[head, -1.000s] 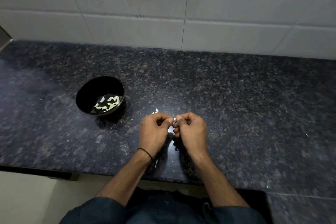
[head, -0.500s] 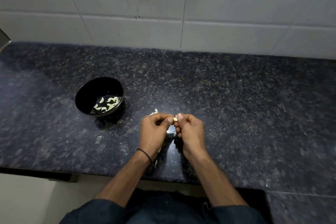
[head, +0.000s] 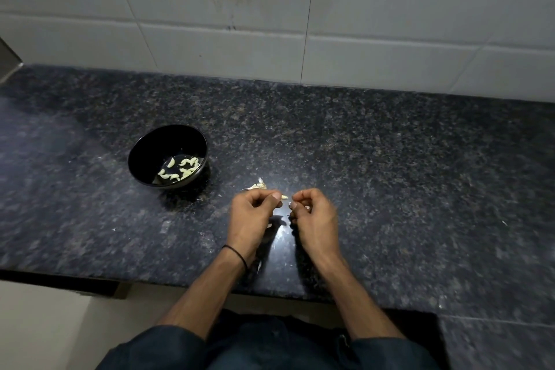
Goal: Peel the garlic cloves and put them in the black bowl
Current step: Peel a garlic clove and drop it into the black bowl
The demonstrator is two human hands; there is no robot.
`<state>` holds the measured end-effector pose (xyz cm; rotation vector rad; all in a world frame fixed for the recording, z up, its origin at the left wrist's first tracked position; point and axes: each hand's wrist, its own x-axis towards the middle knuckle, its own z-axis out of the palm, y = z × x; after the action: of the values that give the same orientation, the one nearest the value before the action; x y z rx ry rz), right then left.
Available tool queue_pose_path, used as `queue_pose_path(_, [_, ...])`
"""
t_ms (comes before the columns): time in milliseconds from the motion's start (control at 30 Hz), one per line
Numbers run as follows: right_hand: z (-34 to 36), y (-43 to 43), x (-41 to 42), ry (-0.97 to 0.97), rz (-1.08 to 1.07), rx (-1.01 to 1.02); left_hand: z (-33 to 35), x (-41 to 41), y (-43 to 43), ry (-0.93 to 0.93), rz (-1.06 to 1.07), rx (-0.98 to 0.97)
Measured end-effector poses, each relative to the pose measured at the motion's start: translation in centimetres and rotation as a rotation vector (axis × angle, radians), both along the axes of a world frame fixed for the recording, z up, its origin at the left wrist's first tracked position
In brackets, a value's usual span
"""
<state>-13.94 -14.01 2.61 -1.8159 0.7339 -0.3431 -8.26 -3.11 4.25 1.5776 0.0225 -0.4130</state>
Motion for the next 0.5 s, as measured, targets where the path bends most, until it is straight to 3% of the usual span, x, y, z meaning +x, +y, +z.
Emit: queue_pose_path(500, [0.4, 0.4, -0.3, -0.08, 0.033, -0.092, -1.7, 0.2, 0.5, -0.013, -0.001, 0.107])
